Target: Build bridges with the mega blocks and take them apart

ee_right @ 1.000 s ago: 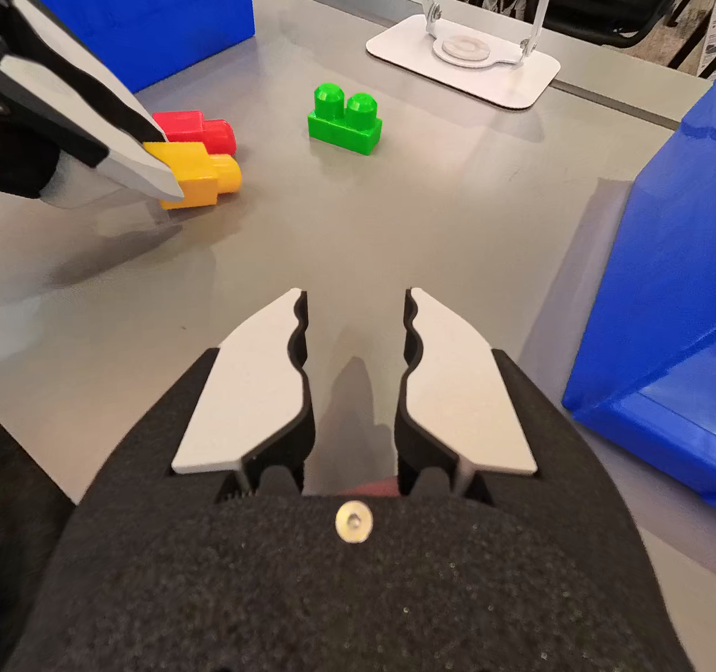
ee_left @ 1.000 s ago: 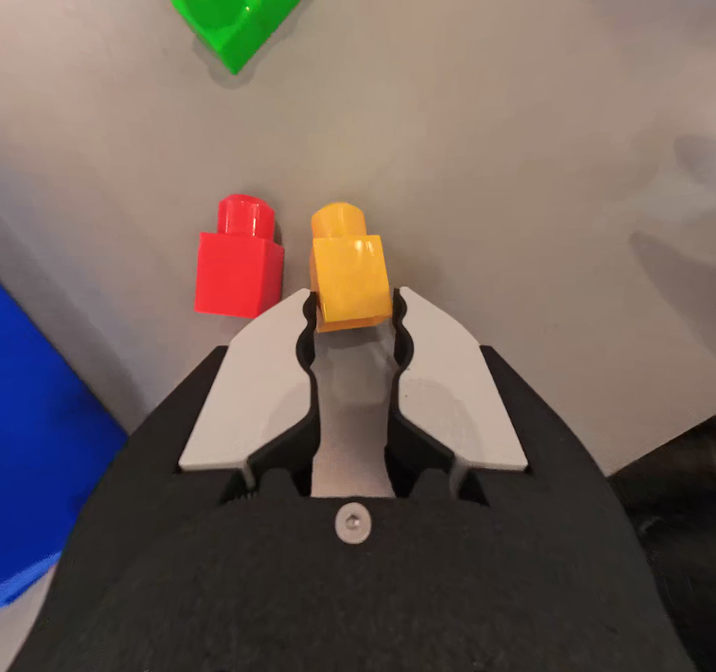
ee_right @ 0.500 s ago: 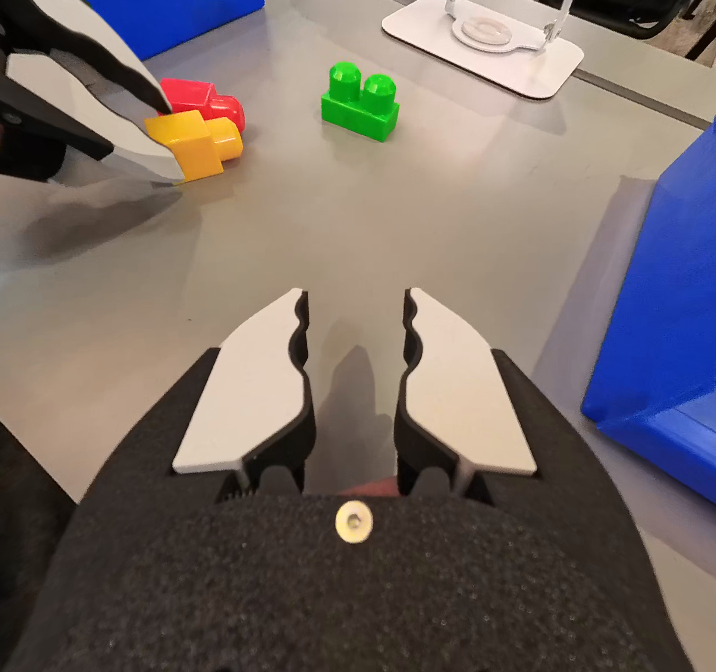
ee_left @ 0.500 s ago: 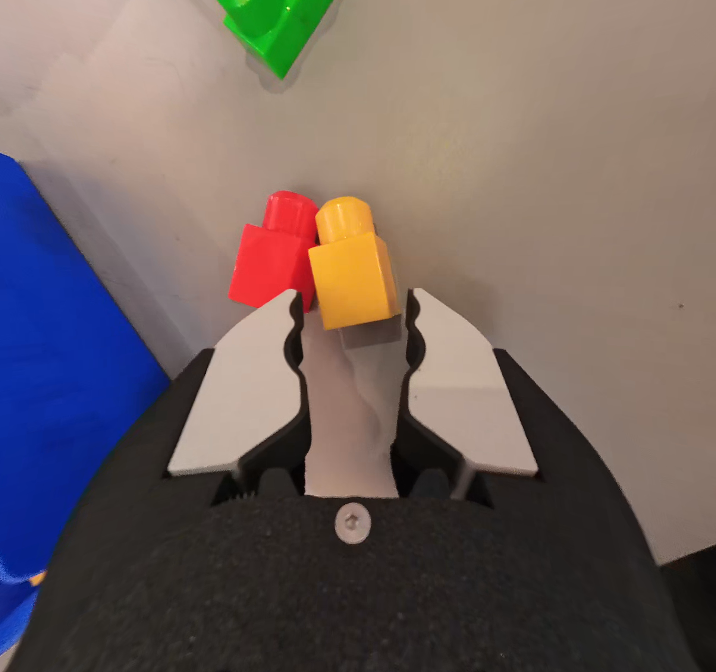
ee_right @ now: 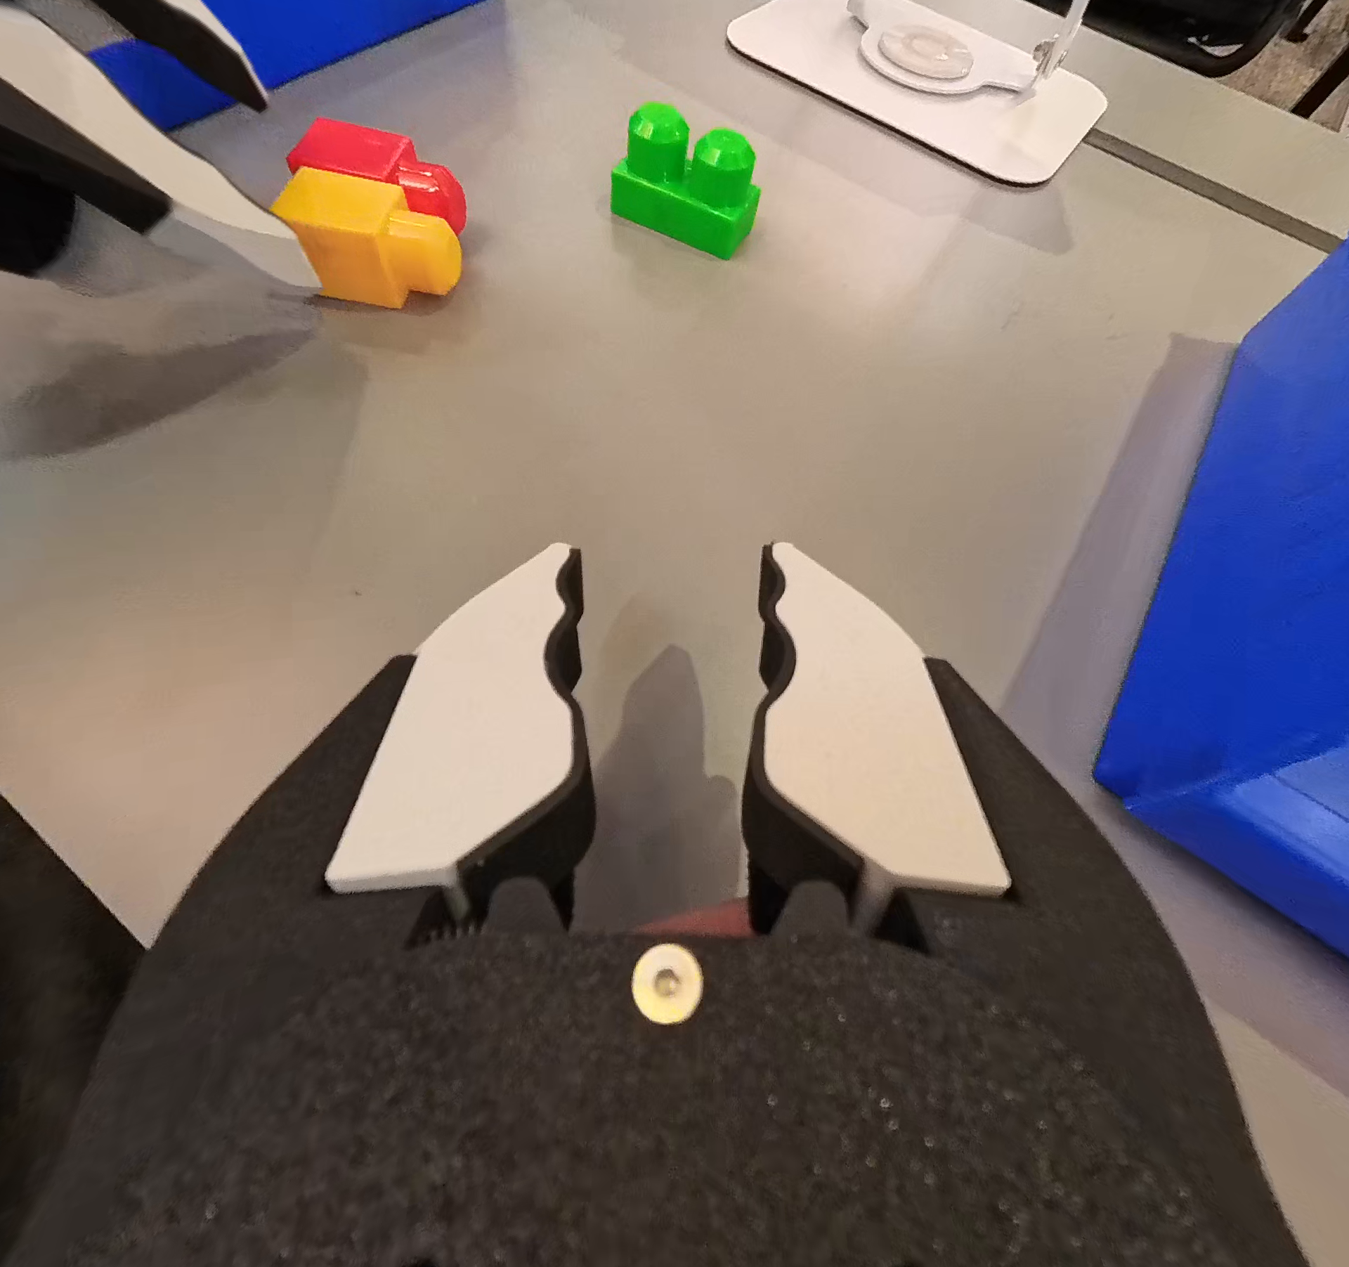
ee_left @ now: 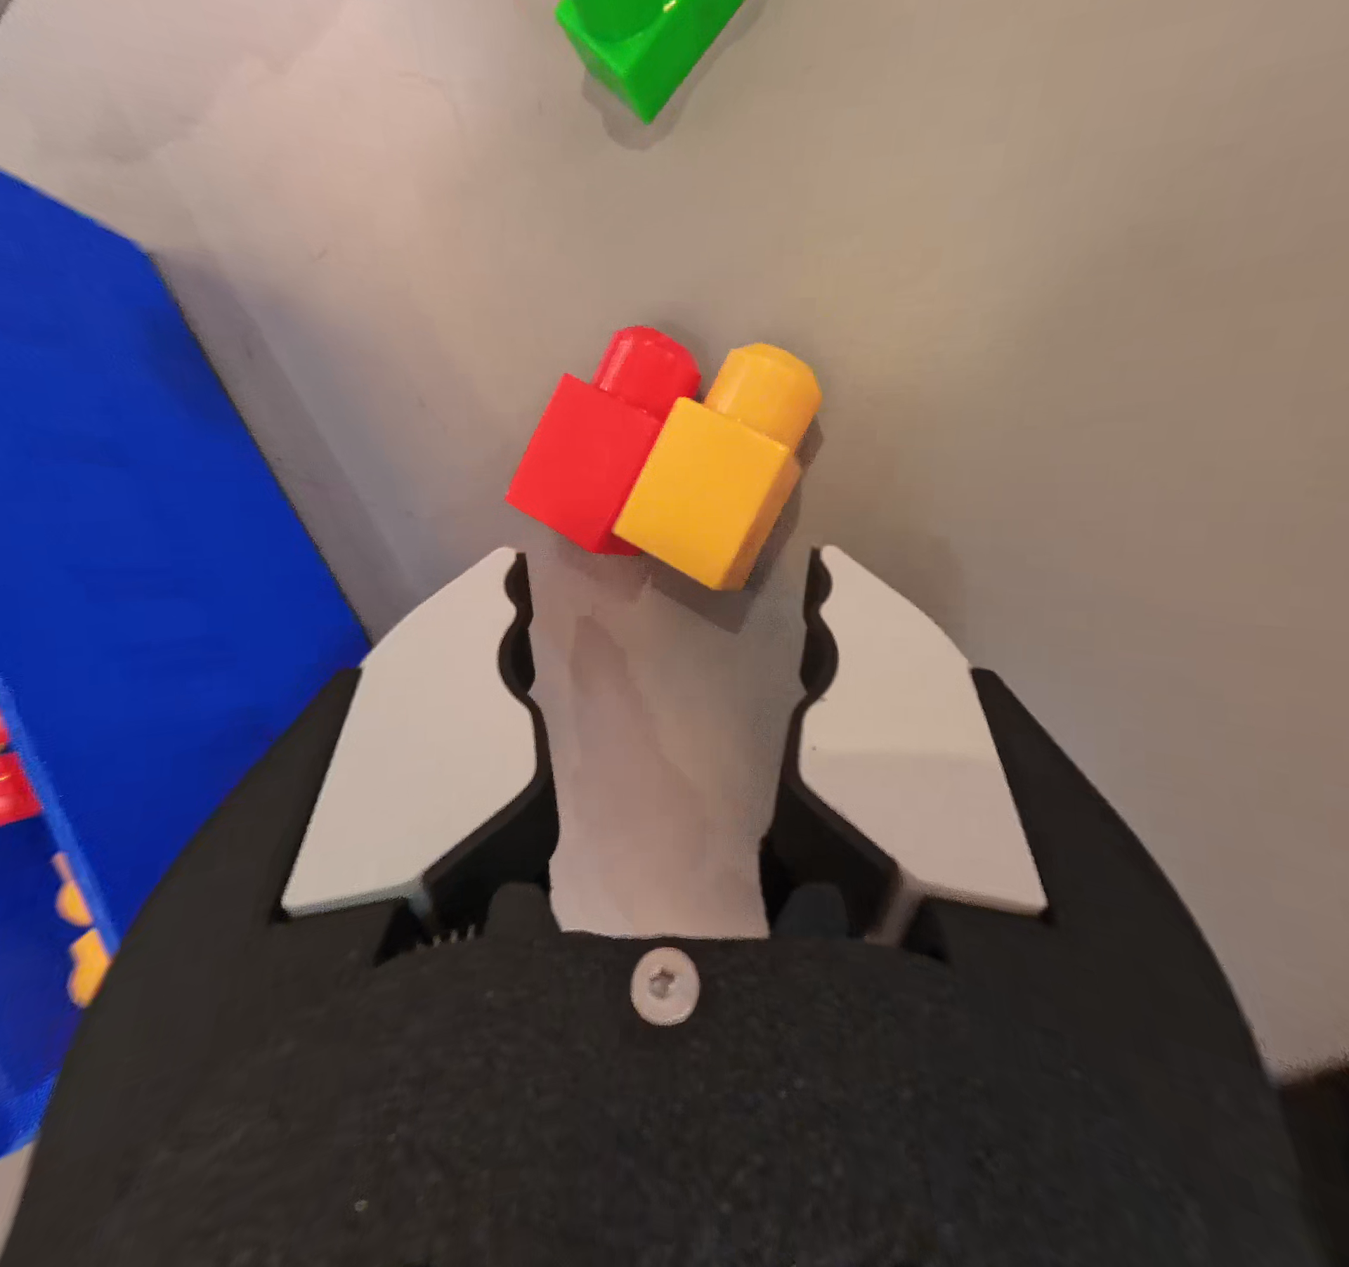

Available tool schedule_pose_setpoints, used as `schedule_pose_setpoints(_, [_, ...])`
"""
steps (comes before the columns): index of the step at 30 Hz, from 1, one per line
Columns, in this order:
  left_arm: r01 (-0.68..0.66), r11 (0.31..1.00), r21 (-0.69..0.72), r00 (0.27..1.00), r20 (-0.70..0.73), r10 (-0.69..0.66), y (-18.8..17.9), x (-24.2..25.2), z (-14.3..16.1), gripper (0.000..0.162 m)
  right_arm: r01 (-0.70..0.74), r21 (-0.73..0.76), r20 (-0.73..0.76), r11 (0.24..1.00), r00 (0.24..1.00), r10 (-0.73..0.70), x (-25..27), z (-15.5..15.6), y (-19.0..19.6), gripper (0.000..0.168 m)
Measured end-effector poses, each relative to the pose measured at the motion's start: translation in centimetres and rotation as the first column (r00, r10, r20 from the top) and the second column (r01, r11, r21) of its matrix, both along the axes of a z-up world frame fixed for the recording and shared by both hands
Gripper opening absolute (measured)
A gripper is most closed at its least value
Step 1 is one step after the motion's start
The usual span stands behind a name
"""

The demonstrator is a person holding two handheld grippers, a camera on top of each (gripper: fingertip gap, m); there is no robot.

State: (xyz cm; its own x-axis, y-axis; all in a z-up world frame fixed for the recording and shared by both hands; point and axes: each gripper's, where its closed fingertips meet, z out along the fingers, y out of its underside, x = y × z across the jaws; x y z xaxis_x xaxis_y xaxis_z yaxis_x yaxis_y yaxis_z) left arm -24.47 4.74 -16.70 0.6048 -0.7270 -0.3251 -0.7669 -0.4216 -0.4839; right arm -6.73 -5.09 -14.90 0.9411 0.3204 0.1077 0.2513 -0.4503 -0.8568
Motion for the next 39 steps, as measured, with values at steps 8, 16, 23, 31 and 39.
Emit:
schedule_pose_setpoints(8, [0.116,0.993,-0.021,0.976,0.186,-0.111,-1.7,-0.2,5.7,0.085,-0.006,-0.007,-0.016,1.0,1.0,0.006,0.0,-0.1,0.0,0.046])
schedule_pose_setpoints(16, [0.236,0.933,-0.272,0.969,-0.012,-0.248,1.0,0.6,0.9,0.089,-0.006,-0.011,-0.038,1.0,0.999,0.005,0.0,0.0,-0.1,0.045])
schedule_pose_setpoints(23, [0.196,0.906,-0.375,0.967,-0.078,-0.241,1.5,0.5,-2.2,0.096,-0.011,-0.013,-0.022,1.0,1.0,0.011,-0.1,-0.1,-0.1,0.045])
schedule_pose_setpoints(31, [0.203,0.889,-0.412,0.967,-0.058,-0.247,1.4,0.8,-2.7,0.088,-0.013,-0.019,-0.047,1.0,0.999,0.013,0.0,-0.1,0.0,0.045])
schedule_pose_setpoints(39, [0.189,0.886,-0.424,0.973,-0.043,-0.228,1.1,0.9,-3.0,0.088,-0.016,-0.023,-0.046,1.0,0.999,0.015,0.0,-0.2,0.0,0.045])
